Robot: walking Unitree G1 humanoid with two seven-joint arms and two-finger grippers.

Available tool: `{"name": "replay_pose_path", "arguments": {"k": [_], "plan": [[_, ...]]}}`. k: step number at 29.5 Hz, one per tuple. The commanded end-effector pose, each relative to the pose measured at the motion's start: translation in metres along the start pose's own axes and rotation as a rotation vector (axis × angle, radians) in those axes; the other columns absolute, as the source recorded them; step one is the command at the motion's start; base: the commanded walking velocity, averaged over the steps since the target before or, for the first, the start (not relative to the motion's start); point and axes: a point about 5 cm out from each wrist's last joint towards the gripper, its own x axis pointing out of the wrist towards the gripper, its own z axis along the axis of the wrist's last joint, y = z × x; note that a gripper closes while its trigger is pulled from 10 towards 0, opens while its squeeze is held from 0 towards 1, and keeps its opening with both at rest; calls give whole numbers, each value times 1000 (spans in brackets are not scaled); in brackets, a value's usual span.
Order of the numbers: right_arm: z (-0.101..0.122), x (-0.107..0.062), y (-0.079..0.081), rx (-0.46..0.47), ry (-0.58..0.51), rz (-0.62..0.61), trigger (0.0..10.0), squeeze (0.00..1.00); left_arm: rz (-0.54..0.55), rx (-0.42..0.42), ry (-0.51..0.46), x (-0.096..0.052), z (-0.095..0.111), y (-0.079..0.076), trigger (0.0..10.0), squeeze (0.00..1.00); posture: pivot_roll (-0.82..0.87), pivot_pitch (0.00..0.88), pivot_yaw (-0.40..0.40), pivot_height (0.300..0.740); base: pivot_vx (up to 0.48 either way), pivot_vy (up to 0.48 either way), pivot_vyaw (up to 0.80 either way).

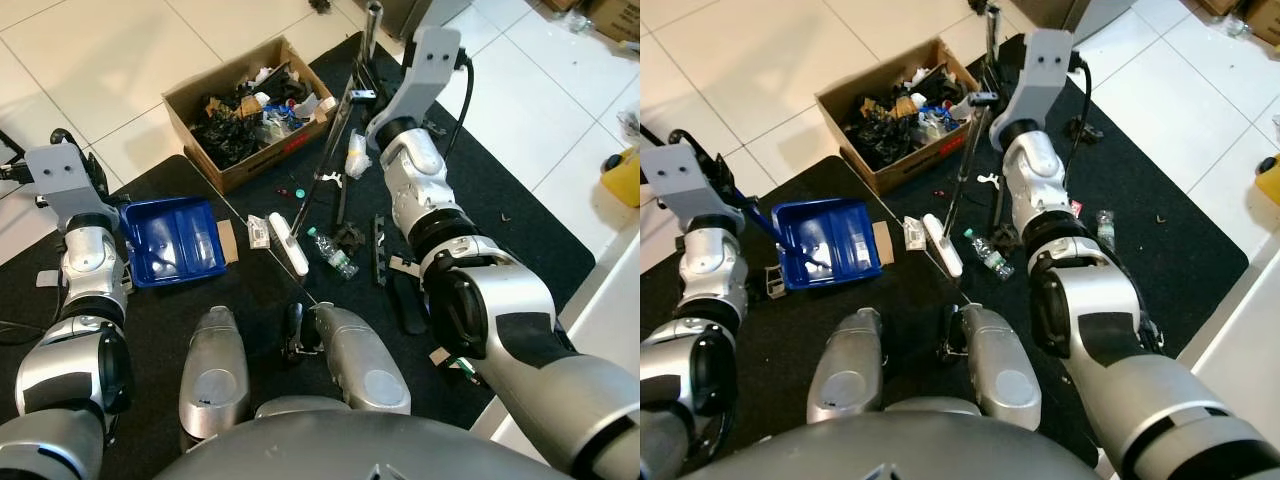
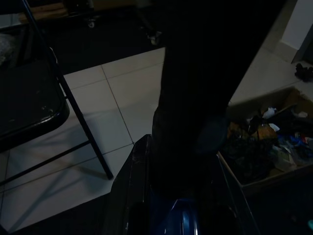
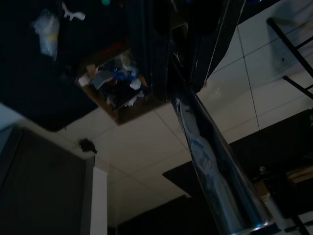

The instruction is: Sweep floor

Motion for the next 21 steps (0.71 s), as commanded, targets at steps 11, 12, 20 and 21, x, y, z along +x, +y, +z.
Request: {"name": "replay_pose_path", "arguments": {"k": [11, 12, 20, 21], "plan": [[-6, -3, -7, -49, 1, -132, 10000, 0, -260, -99, 0, -20, -12, -58, 10000, 0, 271, 148, -141, 740, 0, 0, 0], [-6, -4, -8, -57, -1, -146, 10000, 0, -272, -103, -2, -21, -12, -60, 10000, 0, 271, 148, -141, 740, 0, 0, 0], [-7, -6, -10, -122, -5, -222, 10000, 0, -341, -114, 31, -34, -21, -69, 10000, 0, 269, 164, -133, 740, 0, 0, 0], [-9, -6, -10, -122, -3, -229, 10000, 0, -339, -109, 45, -36, -25, -67, 10000, 0, 267, 166, -134, 740, 0, 0, 0]]}}
